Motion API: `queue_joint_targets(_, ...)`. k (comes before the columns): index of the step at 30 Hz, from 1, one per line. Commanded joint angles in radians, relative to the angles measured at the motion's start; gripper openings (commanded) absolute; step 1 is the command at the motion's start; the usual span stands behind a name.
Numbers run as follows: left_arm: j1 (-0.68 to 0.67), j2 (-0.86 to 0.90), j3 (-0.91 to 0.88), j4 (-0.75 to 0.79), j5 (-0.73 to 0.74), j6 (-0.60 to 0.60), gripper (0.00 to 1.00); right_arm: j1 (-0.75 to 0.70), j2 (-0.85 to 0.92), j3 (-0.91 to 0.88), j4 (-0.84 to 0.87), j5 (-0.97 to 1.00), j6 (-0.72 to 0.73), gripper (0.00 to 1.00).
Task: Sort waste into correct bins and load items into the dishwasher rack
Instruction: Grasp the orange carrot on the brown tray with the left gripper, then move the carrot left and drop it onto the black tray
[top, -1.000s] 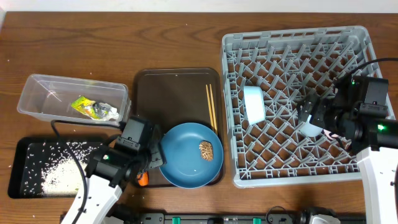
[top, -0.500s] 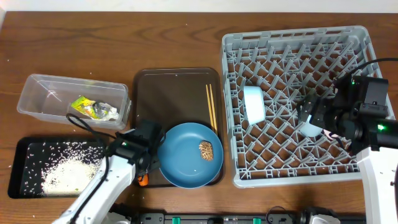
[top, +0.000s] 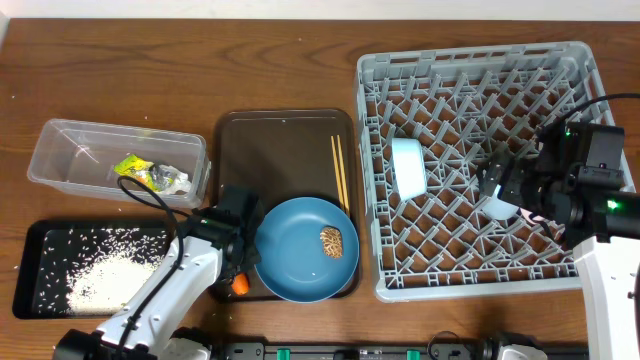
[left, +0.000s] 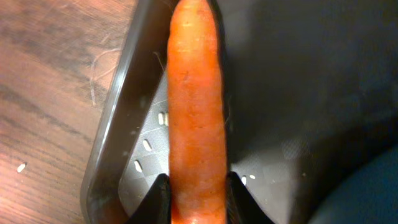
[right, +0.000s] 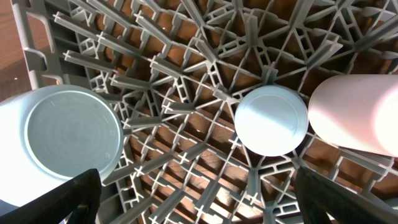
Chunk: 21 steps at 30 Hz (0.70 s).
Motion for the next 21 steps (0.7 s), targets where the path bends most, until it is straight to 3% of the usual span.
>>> queue_joint_targets(1,0.005,0.003,-0.006,-0.006,0.010,0.000,0.06,-0.006,-0.003,0.014,0.000,-0.005,-0.013,0.95)
queue_joint_targets(10,0.104,-0.156,0.161,-0.206,-0.064,-0.006,0.07,-0.006,-0.003,0.014,0.003,-0.005,-0.013,0.95)
queue_joint_targets(15,0.283,-0.261,0.177,-0.260,-0.069,-0.007,0.06,-0.006,-0.003,0.014,0.006,-0.005,-0.013,0.95)
queue_joint_targets(21,0.566,-0.268,0.172,-0.229,-0.075,-0.007,0.06,-0.006,-0.003,0.014,0.006,-0.005,-0.013,0.95)
